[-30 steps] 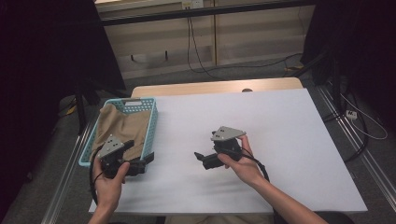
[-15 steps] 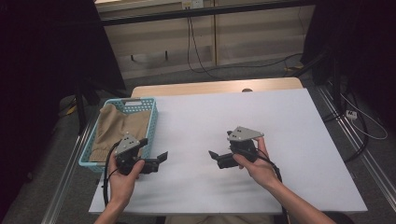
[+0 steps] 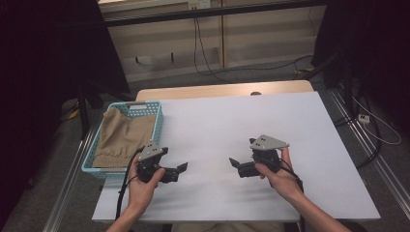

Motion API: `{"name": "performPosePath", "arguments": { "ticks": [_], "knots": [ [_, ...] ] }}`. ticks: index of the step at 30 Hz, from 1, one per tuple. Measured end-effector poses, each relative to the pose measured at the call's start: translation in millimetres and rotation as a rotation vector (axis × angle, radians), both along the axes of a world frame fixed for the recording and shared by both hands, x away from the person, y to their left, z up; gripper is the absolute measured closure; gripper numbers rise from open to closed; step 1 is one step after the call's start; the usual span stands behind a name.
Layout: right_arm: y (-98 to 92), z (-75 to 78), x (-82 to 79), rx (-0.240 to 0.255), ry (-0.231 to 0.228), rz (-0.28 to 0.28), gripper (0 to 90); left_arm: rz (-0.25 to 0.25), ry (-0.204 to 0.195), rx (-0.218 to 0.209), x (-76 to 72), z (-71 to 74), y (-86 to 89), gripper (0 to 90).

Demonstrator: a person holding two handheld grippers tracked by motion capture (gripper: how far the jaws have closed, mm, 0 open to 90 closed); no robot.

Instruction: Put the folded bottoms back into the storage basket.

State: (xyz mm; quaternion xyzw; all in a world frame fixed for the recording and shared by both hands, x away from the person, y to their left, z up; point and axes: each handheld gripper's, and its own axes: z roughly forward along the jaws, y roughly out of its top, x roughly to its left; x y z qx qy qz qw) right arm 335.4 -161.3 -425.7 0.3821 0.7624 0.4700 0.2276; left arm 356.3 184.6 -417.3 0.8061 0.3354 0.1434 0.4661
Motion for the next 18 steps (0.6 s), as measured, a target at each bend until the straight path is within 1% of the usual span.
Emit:
{"name": "performPosePath", "arguments": {
  "ticks": [3,7,10,11,15,16,18],
  "knots": [
    [-8.2,-2.1,-3.4,0.000,0.002,-0.024,3.1,-0.005,-0.013,0.001,1.0,-2.3,-2.3,6.0],
    [-19.6,-3.7,-9.0,-0.001,0.001,-0.055,3.3,-0.019,-0.002,0.006,0.9,-5.4,-4.8,5.9],
    [-28.3,-3.0,-14.0,0.002,-0.002,-0.075,3.2,-0.014,-0.003,0.003,0.8,-6.6,-4.2,5.9],
    [-31.1,-2.9,-15.6,0.002,-0.002,-0.080,3.3,-0.013,-0.002,0.011,0.8,-6.8,-3.8,5.9],
    [-41.1,-4.5,-23.3,0.000,-0.002,-0.101,3.3,-0.008,0.011,0.005,0.0,-10.2,-2.7,5.7],
    [-43.6,-5.1,-25.3,-0.001,-0.001,-0.107,3.3,-0.004,0.009,0.003,-0.7,-10.9,-2.9,5.7],
    [-49.1,-6.1,-28.9,-0.004,0.001,-0.117,3.3,-0.004,-0.003,0.014,-2.1,-11.9,-3.4,5.6]
  ]
}}
